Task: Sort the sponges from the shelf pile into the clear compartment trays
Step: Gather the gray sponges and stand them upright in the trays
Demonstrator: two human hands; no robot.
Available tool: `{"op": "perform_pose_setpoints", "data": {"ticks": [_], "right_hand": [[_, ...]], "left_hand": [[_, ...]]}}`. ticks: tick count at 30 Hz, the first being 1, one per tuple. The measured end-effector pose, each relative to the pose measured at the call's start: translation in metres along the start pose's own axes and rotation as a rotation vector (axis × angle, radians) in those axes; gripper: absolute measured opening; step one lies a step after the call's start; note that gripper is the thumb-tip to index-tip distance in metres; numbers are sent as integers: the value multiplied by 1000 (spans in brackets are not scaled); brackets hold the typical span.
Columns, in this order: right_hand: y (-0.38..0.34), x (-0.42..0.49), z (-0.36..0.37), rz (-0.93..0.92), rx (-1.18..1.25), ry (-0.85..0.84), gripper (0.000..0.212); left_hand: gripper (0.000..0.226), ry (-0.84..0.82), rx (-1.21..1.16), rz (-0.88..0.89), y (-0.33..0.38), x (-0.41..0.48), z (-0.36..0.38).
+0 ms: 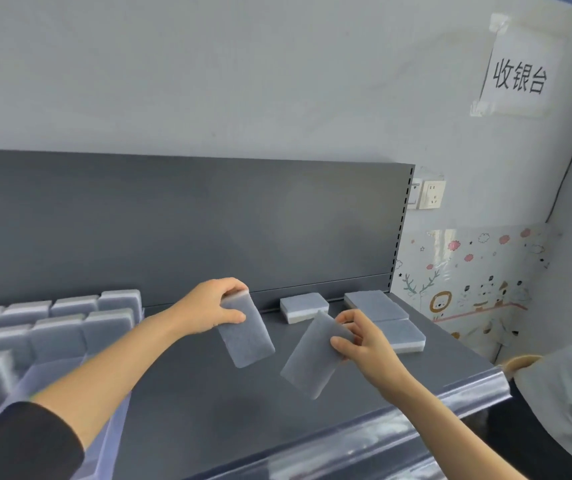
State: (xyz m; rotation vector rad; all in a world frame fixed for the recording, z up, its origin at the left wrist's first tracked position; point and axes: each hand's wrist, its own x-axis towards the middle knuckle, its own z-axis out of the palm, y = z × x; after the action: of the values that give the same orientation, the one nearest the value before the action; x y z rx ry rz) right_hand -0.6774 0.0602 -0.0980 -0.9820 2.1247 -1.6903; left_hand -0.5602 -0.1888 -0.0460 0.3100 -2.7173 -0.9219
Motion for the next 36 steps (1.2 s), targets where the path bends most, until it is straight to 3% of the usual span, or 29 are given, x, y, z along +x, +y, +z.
{"op": "perform_pose_setpoints", "data": {"ticks": [13, 16, 24, 36], "right_hand": [[-49, 4, 74, -134, 118, -132, 21], [-59, 6, 106, -153, 138, -176, 20], [-75, 10, 178, -167, 128, -192, 23], [-91, 27, 240, -225, -109, -150, 35]], "left_hand": [[46, 296, 22, -157, -32, -103, -86], [40, 334, 8, -200, -50, -129, -110], [34, 376, 75, -246, -93, -174, -141], [32, 307, 192, -215, -132, -162, -129]]}}
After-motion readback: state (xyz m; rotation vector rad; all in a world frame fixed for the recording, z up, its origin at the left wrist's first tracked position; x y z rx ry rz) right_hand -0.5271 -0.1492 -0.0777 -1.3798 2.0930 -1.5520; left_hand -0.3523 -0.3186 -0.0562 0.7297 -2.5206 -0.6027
